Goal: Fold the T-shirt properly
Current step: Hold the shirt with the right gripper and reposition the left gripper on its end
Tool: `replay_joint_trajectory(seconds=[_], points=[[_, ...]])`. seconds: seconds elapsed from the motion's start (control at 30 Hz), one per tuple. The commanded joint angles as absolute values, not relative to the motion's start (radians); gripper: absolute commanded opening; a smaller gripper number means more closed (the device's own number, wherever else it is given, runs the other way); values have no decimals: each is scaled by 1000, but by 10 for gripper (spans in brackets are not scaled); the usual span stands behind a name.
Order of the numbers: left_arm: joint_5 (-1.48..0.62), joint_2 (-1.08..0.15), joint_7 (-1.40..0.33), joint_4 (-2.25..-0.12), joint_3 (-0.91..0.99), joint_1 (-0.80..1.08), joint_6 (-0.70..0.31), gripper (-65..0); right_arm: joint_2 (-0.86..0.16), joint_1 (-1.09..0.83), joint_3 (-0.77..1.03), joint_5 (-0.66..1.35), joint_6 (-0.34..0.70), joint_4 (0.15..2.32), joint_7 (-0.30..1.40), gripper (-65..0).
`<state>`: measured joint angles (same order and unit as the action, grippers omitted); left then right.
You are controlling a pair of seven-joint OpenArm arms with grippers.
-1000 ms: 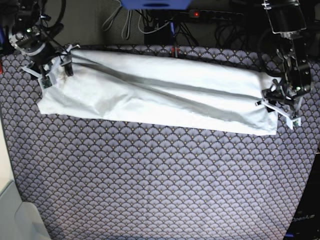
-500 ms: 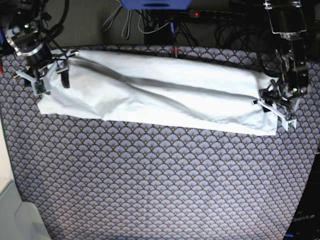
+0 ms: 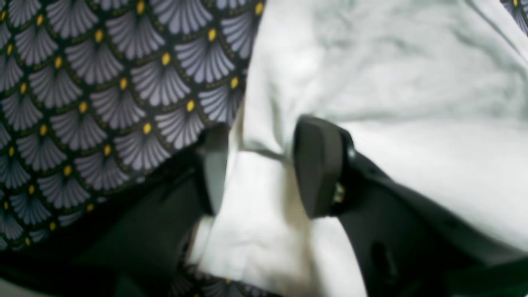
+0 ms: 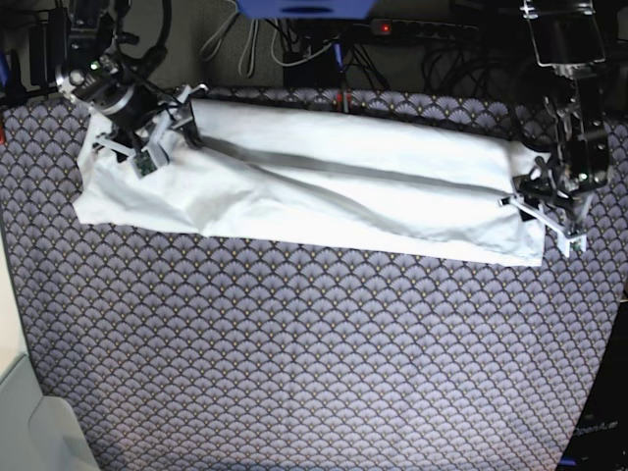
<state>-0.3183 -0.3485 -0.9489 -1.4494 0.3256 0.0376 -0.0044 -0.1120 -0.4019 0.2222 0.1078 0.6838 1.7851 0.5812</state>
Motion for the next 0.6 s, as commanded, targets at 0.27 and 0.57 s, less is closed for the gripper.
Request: replay_joint_trajectory(seconds=[0.27,0.57], points=[[-321,-361,-1026,-1684,334,81,-7,-309,-120,-403,220,113,688,1773,562,-291],[-343,-361,-1029,-1647,334,59,-7,-260,-120,-401,220,113,690,1771,562,-291]])
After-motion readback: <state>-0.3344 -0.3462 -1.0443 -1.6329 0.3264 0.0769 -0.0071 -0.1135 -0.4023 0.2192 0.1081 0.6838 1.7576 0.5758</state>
